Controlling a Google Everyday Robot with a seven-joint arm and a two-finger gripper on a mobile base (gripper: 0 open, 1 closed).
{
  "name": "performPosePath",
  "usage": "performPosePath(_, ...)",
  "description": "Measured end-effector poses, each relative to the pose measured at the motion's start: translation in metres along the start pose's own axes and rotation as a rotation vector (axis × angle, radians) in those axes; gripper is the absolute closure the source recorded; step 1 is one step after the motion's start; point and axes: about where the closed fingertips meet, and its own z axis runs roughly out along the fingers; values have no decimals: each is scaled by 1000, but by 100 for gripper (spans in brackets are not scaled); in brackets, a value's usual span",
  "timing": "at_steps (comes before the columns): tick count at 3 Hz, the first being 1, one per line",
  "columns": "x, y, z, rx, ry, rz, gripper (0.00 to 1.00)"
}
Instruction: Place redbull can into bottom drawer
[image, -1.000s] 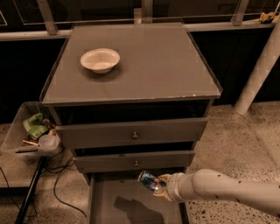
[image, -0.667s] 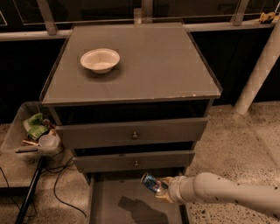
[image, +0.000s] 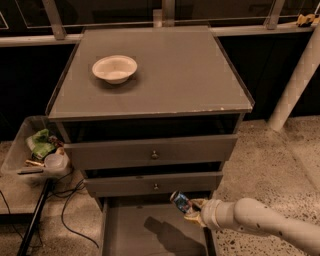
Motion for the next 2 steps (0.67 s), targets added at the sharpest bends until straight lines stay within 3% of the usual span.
performPosePath(1, 0, 1, 1, -1, -1, -2, 100)
performPosePath(2, 2, 12, 22, -32, 13, -8, 100)
